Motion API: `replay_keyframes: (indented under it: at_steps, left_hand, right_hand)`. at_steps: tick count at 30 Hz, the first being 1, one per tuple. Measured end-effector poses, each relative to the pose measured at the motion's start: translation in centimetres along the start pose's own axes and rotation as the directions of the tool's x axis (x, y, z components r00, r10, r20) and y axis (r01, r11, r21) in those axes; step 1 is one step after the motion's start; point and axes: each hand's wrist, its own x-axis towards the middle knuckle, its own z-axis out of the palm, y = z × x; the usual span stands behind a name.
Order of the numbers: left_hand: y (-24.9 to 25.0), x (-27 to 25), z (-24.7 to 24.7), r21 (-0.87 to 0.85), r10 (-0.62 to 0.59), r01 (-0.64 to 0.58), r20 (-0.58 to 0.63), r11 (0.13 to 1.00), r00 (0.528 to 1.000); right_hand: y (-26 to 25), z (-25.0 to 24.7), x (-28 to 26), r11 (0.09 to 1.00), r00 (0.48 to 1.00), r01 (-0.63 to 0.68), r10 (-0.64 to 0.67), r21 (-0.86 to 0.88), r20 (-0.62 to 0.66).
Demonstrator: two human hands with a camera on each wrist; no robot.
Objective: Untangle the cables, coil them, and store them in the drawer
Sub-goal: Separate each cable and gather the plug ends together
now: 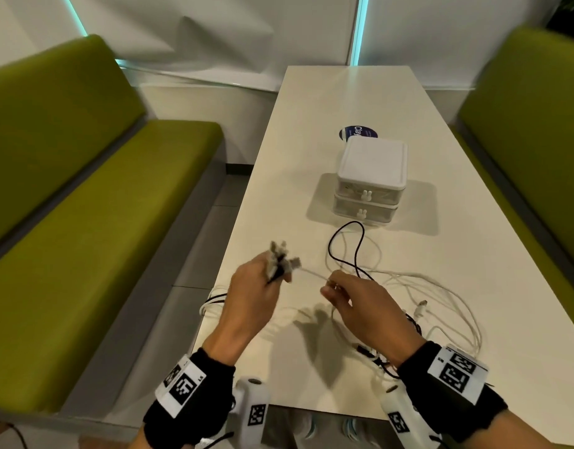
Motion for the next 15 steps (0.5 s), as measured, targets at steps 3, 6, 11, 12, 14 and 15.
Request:
replay_keyframes:
  at_steps: [3, 6, 11, 12, 14, 15]
  left_hand:
    - [0.4, 1.0, -1.6, -0.068, -0.179, 0.173, -0.101, 0.983, 0.979]
    - [-0.2, 1.3, -1.7, 0.095, -0.229, 0.231, -0.031, 0.968, 0.973]
    - [0.9, -0.3, -1.0, 0.018, 0.052, -0.050, -0.193, 0.999, 0.980]
    - [1.4, -0.7, -0.9, -0.076, 0.138, -0.156, -0.202, 0.985, 0.970]
    - [1.7, -1.4, -0.4, -0.150, 0.268, -0.287, -0.137, 0.946, 0.954]
    - [1.7, -1.5, 0.0, -0.156, 0.294, -0.302, -0.074, 0.941, 0.953]
  right_hand:
    - [0.9, -0.3, 0.2, 0.999, 0.999, -0.041, 0.041, -0.020, -0.016]
    - [0.8, -0.2, 0.5, 0.999, 1.000, -0.005, 0.005, -0.042, 0.004]
    - [0.3, 0.1, 0.7, 0.991, 0.990, 0.126, -0.122, -0.054, 0.067]
    - [0.1, 0.1, 0.7, 0.988, 0.986, 0.141, -0.134, -0.067, 0.101]
    - [-0.2, 0.3, 0.7, 0.987, 0.981, 0.144, -0.133, -0.074, 0.144]
    - [-0.2, 0.4, 0.8, 0.985, 0.980, 0.158, -0.149, -0.065, 0.130]
